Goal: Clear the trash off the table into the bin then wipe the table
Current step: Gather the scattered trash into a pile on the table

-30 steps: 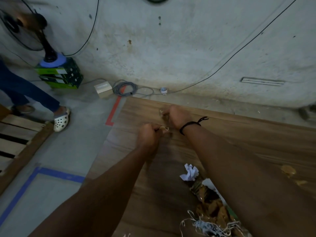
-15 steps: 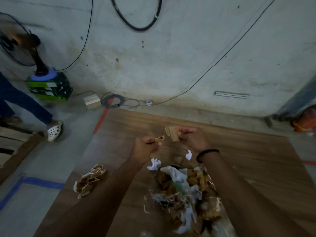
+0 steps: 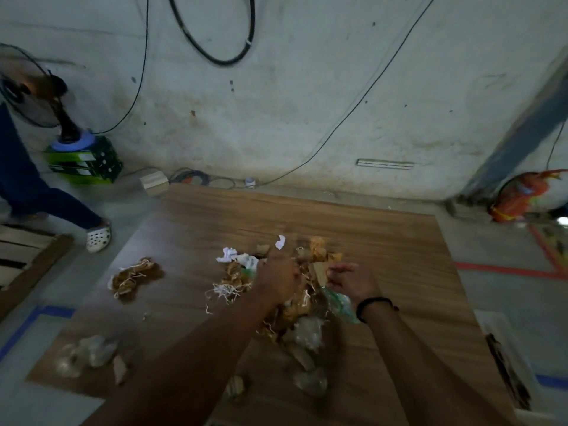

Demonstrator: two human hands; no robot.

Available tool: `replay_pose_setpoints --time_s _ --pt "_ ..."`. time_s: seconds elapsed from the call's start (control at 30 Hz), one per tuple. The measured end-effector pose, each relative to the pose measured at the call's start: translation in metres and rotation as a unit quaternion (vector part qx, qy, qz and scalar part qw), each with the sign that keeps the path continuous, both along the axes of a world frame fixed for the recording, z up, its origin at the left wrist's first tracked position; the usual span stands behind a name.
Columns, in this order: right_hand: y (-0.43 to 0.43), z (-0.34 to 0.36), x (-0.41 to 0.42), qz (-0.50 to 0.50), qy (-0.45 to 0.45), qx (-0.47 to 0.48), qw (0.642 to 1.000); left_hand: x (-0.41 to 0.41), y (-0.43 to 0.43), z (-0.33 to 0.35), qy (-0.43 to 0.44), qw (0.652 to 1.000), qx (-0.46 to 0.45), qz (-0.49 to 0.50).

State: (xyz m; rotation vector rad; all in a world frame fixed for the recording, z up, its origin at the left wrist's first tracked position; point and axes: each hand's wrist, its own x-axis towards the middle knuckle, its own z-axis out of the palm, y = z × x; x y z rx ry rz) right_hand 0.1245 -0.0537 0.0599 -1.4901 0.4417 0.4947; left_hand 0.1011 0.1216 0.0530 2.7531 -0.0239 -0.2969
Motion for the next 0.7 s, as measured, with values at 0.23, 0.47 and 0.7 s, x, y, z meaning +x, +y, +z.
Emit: replay_pose_setpoints --time_s 0.23,0.47,0.7 --pt "0.010 -0.028 -0.017 0.104 -0.110 -0.239 0.959 -0.038 -0.001 -0.019 -0.003 0.984 0.175 -0.028" --pt "0.037 0.009 -0.009 0.161 -0.258 -0.378 0.875 -0.060 0.065 0.016 -0.128 0.985 0.055 0.100" --pt "0.172 0.035 -0.022 0.291 -0.322 -0.304 0.848 -0.105 0.193 0.027 -0.134 0.958 0.053 0.250"
